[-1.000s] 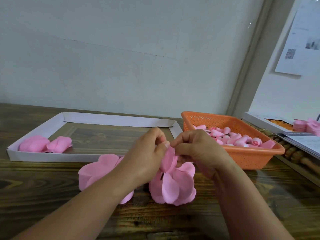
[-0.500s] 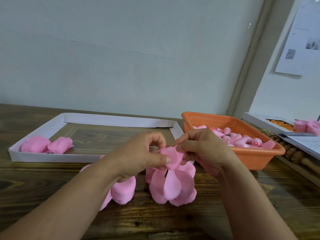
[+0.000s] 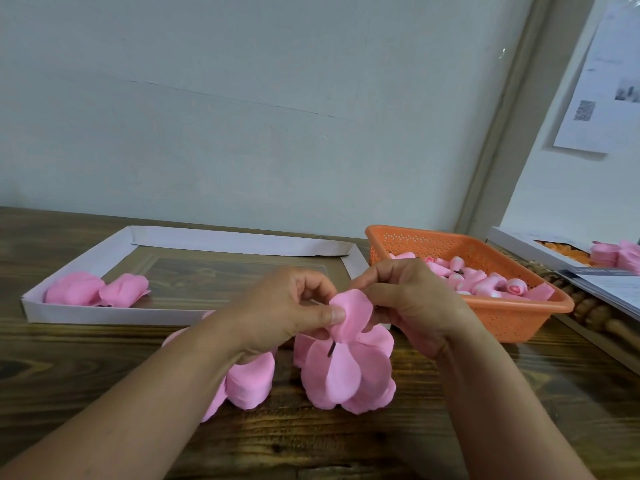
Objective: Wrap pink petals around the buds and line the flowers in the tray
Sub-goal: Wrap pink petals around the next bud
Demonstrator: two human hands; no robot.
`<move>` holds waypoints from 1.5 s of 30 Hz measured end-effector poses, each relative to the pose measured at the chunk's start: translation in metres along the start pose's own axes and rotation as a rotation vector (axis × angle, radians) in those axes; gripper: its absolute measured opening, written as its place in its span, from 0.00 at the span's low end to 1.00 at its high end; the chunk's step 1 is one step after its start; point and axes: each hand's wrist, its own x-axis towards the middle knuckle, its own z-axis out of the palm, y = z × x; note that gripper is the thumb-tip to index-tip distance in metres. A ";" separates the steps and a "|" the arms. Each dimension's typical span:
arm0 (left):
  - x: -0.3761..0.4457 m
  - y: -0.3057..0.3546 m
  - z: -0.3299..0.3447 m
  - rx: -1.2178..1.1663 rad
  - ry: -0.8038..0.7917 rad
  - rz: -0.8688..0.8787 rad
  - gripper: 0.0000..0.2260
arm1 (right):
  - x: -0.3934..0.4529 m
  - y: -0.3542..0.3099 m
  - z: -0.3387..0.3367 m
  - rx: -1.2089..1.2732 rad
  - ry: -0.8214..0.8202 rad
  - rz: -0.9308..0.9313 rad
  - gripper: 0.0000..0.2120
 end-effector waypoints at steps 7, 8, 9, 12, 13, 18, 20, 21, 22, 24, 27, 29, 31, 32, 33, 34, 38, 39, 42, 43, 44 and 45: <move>0.004 -0.006 0.013 -0.048 0.147 -0.027 0.06 | 0.001 0.001 0.000 -0.022 0.032 0.005 0.05; 0.005 -0.007 0.014 -0.045 0.168 -0.030 0.06 | 0.002 0.001 0.001 -0.023 0.035 0.006 0.05; 0.005 -0.008 0.016 -0.038 0.187 -0.033 0.06 | 0.002 0.000 0.001 -0.014 0.033 0.005 0.05; 0.005 -0.008 0.017 -0.031 0.228 -0.044 0.06 | 0.000 -0.001 0.000 0.037 -0.003 -0.006 0.09; 0.005 -0.008 0.017 -0.031 0.237 -0.048 0.06 | -0.001 -0.002 0.000 0.030 -0.013 -0.008 0.08; 0.002 -0.006 0.024 0.103 0.339 0.010 0.07 | 0.001 0.000 0.004 0.005 0.053 0.037 0.07; 0.000 -0.006 0.028 0.259 0.408 0.081 0.08 | 0.002 0.000 0.005 0.025 0.078 0.050 0.09; 0.000 -0.007 0.030 0.325 0.430 0.114 0.08 | 0.002 0.000 0.005 0.031 0.085 0.051 0.10; -0.001 -0.007 0.032 0.360 0.442 0.135 0.08 | 0.002 0.000 0.005 0.040 0.089 0.052 0.10; -0.002 -0.008 0.034 0.363 0.443 0.154 0.07 | 0.003 0.001 0.006 0.062 0.105 0.064 0.11; -0.002 -0.007 0.035 0.333 0.425 0.165 0.08 | 0.004 0.002 0.004 0.065 0.136 0.060 0.11; -0.002 -0.008 0.035 0.256 0.404 0.136 0.08 | 0.006 0.003 0.002 0.061 0.152 0.047 0.08; -0.001 -0.011 0.036 0.147 0.381 0.079 0.07 | 0.006 0.004 0.002 0.069 0.155 0.041 0.07; 0.000 -0.012 0.036 0.094 0.375 0.052 0.07 | 0.006 0.005 0.002 0.084 0.150 0.044 0.07; 0.001 -0.013 0.035 0.044 0.375 0.030 0.06 | 0.005 0.004 0.002 0.106 0.135 0.046 0.08; 0.001 -0.013 0.034 -0.007 0.379 0.011 0.05 | 0.005 0.004 0.001 0.138 0.106 0.047 0.09; 0.005 -0.008 0.024 -0.240 0.341 -0.086 0.03 | 0.001 0.001 -0.005 0.247 -0.064 0.029 0.16; 0.005 -0.007 0.021 -0.284 0.323 -0.104 0.02 | 0.001 0.001 -0.005 0.246 -0.083 0.022 0.17; 0.005 -0.006 0.018 -0.320 0.268 -0.126 0.03 | 0.001 0.002 -0.004 0.172 -0.056 -0.007 0.12; 0.005 -0.006 0.018 -0.321 0.255 -0.134 0.04 | 0.001 0.003 -0.003 0.148 -0.030 -0.019 0.10; 0.005 -0.006 0.019 -0.325 0.245 -0.141 0.05 | 0.002 0.004 -0.003 0.130 -0.002 -0.034 0.08; 0.005 -0.007 0.019 -0.332 0.236 -0.146 0.05 | 0.003 0.005 -0.003 0.113 0.028 -0.054 0.07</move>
